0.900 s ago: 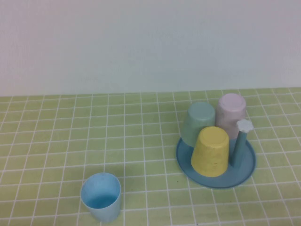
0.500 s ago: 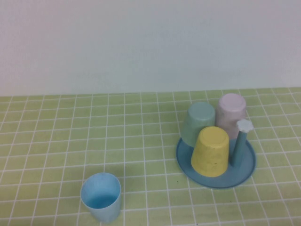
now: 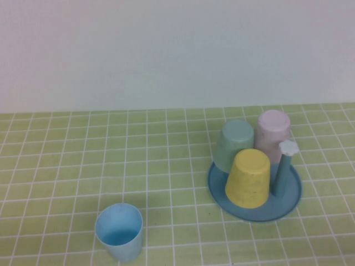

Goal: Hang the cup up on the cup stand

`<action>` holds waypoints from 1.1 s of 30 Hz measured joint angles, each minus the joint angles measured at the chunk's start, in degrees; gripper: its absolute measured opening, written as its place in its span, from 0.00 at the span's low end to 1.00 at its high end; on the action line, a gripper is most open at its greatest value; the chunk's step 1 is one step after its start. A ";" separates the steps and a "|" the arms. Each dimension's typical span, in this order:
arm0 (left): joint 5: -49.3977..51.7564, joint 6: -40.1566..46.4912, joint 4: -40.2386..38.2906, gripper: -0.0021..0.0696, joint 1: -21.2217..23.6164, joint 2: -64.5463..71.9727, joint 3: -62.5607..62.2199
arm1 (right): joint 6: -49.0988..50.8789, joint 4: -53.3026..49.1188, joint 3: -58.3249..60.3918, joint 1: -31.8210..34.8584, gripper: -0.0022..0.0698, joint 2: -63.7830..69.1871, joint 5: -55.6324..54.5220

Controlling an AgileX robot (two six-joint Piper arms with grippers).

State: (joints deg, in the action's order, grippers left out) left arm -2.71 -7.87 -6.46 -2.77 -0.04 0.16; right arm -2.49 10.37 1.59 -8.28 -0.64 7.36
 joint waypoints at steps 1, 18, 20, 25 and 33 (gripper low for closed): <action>-0.50 0.00 -0.64 0.03 0.00 0.00 0.00 | 0.00 1.29 0.00 0.00 0.03 0.00 -1.64; -3.85 -16.66 -1.62 0.03 0.00 0.13 0.00 | 2.49 16.12 0.00 0.00 0.03 0.00 -8.94; -6.57 -17.05 -1.74 0.03 0.00 0.13 0.00 | 2.49 16.35 0.00 0.00 0.03 0.00 -9.23; -12.97 -17.14 0.52 0.03 0.00 0.13 0.00 | 2.04 16.58 0.00 0.00 0.03 0.00 -10.16; -8.59 -24.46 17.56 0.03 0.00 0.13 -1.84 | -10.44 16.70 -9.15 0.00 0.03 0.00 -3.03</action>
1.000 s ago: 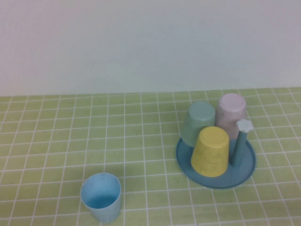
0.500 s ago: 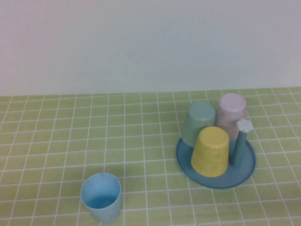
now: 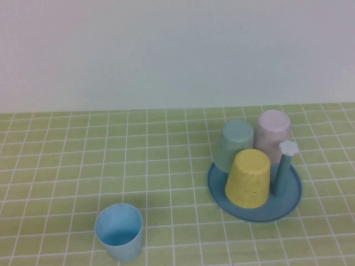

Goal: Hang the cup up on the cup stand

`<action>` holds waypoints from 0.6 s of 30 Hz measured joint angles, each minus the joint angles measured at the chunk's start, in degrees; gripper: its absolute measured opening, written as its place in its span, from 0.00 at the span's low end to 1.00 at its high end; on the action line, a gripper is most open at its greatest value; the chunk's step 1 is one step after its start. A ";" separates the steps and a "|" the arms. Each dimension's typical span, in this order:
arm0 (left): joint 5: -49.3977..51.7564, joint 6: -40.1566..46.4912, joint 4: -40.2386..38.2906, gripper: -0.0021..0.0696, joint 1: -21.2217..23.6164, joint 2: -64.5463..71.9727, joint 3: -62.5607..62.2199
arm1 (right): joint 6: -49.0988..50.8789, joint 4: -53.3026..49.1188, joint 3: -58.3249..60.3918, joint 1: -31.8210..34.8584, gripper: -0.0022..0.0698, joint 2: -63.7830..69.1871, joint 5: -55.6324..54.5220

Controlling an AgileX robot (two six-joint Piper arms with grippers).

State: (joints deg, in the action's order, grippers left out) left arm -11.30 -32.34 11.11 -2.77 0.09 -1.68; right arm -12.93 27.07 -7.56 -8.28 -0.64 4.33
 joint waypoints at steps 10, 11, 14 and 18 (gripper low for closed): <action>4.21 -9.95 16.56 0.03 0.00 0.14 -5.43 | -10.33 -0.19 -8.08 0.00 0.03 3.98 10.76; 4.55 -10.45 17.08 0.03 0.00 0.14 -5.90 | -10.60 -0.19 -8.61 0.00 0.03 5.37 11.24; 7.78 -12.81 17.54 0.03 0.00 0.14 -7.21 | -10.84 -0.19 -10.26 0.00 0.03 9.52 12.06; 8.73 -13.80 17.63 0.03 -0.20 0.14 -7.94 | -10.84 1.76 -12.12 0.00 0.03 13.76 10.21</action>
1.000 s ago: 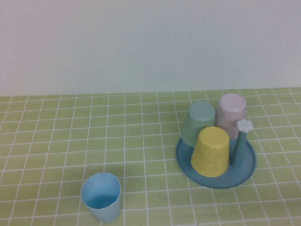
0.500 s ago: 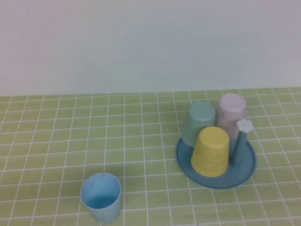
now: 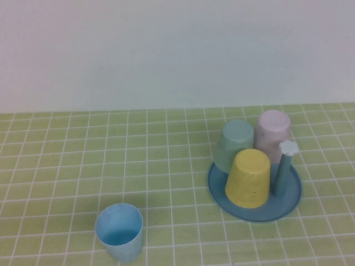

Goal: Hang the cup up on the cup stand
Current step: Pick up the cup from the table

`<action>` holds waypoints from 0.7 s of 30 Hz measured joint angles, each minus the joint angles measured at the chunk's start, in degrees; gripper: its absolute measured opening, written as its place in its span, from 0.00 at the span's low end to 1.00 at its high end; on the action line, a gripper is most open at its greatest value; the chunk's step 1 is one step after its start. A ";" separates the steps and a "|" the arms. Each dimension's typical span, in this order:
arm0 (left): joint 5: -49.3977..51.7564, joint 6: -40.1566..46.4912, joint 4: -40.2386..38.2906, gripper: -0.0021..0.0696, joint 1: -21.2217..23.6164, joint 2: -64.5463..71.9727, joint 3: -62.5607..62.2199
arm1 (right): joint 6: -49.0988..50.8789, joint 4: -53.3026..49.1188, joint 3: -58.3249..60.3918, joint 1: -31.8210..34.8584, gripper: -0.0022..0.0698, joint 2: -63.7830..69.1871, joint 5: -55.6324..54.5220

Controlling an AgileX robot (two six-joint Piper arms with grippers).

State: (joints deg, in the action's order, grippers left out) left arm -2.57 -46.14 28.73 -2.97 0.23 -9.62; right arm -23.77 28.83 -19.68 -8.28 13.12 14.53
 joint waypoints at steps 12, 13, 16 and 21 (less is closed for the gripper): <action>2.09 -1.59 4.36 0.03 -0.36 0.15 -0.82 | -0.14 13.17 -0.33 0.00 0.03 1.64 -6.95; 5.69 -1.59 4.38 0.03 -0.36 0.57 -1.46 | -0.56 13.23 -0.33 0.00 0.03 1.64 -6.51; 16.66 0.82 4.03 0.03 -0.36 4.25 -4.23 | -3.40 13.32 -0.33 0.00 0.03 1.64 -5.36; 23.67 18.18 -10.58 0.03 -1.42 14.33 -11.48 | -11.10 13.32 -0.33 0.00 0.03 1.64 -1.95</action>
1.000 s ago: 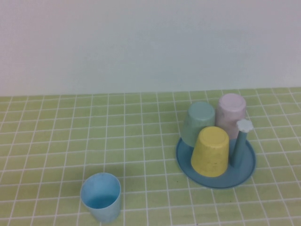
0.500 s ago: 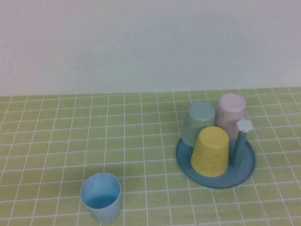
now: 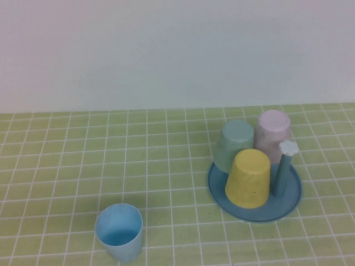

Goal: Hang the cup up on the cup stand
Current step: Pick up the cup from the table

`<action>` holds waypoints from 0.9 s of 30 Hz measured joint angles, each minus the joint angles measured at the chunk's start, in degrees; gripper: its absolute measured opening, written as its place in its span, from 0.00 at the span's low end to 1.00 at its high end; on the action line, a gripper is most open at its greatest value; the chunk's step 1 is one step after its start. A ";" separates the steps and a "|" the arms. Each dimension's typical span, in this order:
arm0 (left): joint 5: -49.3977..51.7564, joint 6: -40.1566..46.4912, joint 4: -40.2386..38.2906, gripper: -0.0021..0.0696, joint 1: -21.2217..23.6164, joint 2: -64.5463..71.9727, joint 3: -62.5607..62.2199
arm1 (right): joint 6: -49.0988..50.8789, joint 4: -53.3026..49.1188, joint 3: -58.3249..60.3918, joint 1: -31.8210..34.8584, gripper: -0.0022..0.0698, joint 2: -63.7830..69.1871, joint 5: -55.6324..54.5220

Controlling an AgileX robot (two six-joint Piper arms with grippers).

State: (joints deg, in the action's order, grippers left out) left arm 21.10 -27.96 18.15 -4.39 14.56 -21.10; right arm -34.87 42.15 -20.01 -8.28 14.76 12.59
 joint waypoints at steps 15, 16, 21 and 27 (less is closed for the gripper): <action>19.62 44.03 -32.76 0.03 -0.77 27.53 -13.68 | -7.60 -1.30 -0.23 0.00 0.03 1.57 15.67; 19.95 47.49 -35.06 0.03 -0.77 28.41 -13.68 | -6.12 -1.44 -0.50 0.00 0.03 2.41 15.98; 22.32 61.25 -50.20 0.03 -0.77 33.28 -13.68 | -0.92 -2.36 -5.46 -0.45 0.03 10.97 20.66; 22.86 66.50 -54.26 0.03 -0.77 39.14 -13.68 | 4.35 -9.51 -18.32 -2.74 0.03 22.87 31.40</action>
State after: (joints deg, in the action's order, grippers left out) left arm 43.96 38.54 -36.10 -5.17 53.70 -34.79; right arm -30.51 32.63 -38.33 -11.03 37.63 43.99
